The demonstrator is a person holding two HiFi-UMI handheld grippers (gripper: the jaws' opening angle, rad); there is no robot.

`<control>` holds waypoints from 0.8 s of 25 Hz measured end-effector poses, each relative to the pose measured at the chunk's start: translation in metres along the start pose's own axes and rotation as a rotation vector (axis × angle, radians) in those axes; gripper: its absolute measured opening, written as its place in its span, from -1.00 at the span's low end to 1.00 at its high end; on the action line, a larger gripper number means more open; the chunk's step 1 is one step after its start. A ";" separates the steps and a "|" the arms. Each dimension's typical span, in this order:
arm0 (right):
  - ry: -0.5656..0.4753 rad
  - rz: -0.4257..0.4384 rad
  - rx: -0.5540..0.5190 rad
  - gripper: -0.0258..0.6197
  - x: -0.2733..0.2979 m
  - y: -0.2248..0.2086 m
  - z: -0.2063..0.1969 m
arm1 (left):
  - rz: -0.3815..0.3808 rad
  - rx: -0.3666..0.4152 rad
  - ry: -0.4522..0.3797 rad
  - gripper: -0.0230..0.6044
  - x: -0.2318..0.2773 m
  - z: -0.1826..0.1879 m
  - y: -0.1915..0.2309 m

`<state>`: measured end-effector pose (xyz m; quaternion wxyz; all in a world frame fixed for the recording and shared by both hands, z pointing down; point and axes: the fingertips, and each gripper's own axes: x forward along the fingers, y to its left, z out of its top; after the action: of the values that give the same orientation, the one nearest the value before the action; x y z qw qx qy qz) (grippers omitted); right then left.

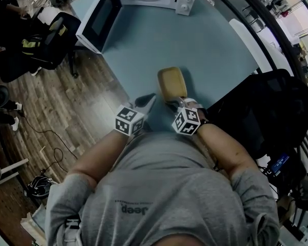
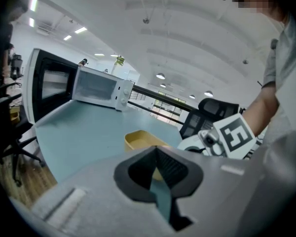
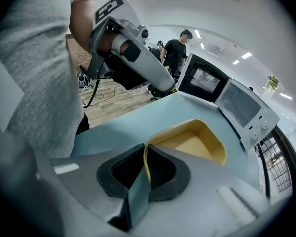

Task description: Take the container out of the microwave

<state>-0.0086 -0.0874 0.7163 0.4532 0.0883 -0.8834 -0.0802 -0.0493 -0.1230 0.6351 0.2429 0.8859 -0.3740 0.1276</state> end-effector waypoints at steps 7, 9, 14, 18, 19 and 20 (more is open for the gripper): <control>0.012 0.019 0.001 -0.84 0.014 0.005 -0.010 | 0.012 -0.005 0.007 -0.86 -0.004 -0.002 0.003; 0.019 0.032 -0.003 -0.84 0.019 0.007 -0.015 | 0.014 -0.007 0.007 -0.86 -0.004 -0.002 0.004; 0.034 0.064 -0.018 -0.83 0.027 0.014 -0.026 | 0.018 -0.003 0.010 -0.87 -0.004 -0.001 0.005; 0.030 0.082 -0.026 -0.83 0.026 0.017 -0.028 | 0.023 -0.004 0.014 -0.86 -0.004 0.002 0.003; 0.028 0.086 -0.025 -0.81 0.025 0.017 -0.027 | 0.023 -0.003 0.015 -0.86 -0.004 0.003 0.003; 0.024 0.092 -0.022 -0.76 0.024 0.018 -0.025 | 0.022 0.000 0.016 -0.87 -0.003 0.005 0.002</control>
<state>-0.0032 -0.0771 0.7538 0.4681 0.0435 -0.8800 -0.0680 -0.0529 -0.1250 0.6309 0.2446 0.8806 -0.3819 0.1373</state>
